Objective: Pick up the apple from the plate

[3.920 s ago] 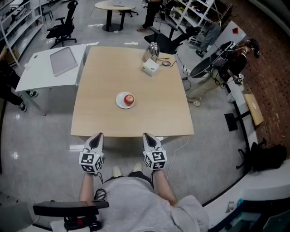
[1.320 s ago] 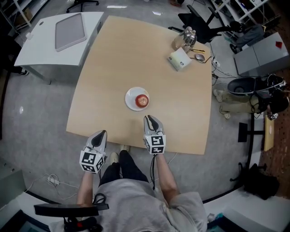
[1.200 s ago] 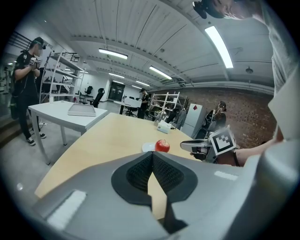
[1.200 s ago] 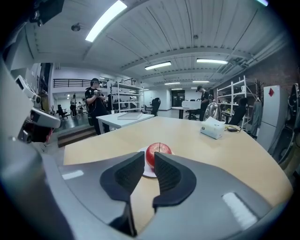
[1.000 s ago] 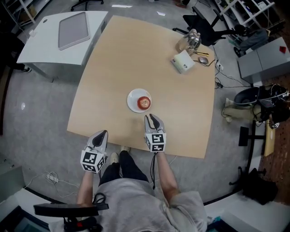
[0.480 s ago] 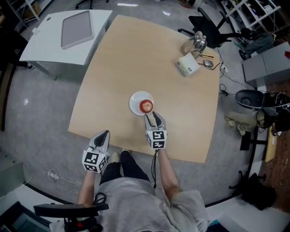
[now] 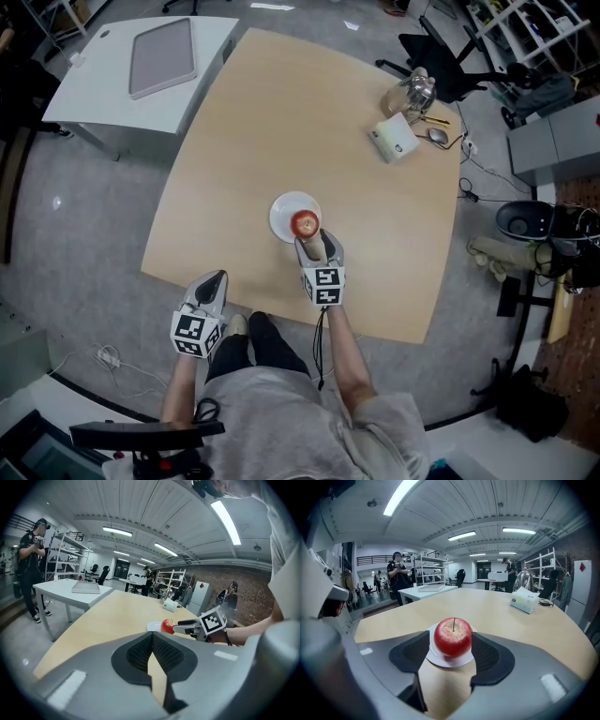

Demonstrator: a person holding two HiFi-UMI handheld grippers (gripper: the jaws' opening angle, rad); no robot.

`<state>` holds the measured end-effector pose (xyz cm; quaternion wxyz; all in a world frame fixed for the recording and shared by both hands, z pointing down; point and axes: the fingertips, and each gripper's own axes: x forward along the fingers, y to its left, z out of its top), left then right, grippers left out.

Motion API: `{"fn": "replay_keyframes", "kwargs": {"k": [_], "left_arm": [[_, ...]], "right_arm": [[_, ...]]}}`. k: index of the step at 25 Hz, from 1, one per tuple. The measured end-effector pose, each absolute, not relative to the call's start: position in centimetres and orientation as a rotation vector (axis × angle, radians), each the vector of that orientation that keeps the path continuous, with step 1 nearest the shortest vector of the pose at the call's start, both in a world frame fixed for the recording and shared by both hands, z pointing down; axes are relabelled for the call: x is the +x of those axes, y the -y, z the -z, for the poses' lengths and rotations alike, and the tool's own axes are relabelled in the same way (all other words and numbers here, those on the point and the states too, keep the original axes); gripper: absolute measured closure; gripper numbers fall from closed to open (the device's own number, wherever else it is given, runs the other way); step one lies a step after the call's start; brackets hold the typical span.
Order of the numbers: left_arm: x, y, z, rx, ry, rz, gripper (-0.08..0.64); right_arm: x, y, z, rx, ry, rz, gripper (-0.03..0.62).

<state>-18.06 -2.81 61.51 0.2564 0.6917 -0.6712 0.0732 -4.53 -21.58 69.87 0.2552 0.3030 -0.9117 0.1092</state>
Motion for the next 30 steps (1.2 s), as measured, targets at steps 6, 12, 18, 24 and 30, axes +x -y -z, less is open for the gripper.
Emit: {"fn": "replay_keyframes", "kwargs": {"k": [6, 12, 18, 24, 30], "left_arm": [[-18.1, 3.3, -61.8, 1.868, 1.819, -0.207, 0.540], [-18.4, 4.1, -62.0, 1.859, 1.816, -0.210, 0.540], [-18.6, 4.6, -62.2, 1.848, 1.816, -0.217, 0.540], [-18.8, 4.9, -62.7, 1.840, 1.812, -0.221, 0.540], [-19.0, 5.1, -62.7, 1.834, 1.809, -0.222, 0.540]], "right_arm": [[-5.1, 22.0, -70.3, 0.806, 2.476, -0.295, 0.265], [-5.8, 22.7, -71.0, 0.783, 2.475, -0.323, 0.205], [-6.3, 23.3, -71.4, 0.770, 2.471, -0.329, 0.170], [-6.6, 23.8, -72.0, 0.763, 2.468, -0.333, 0.149], [-7.0, 24.1, -72.2, 0.756, 2.465, -0.331, 0.146]]}}
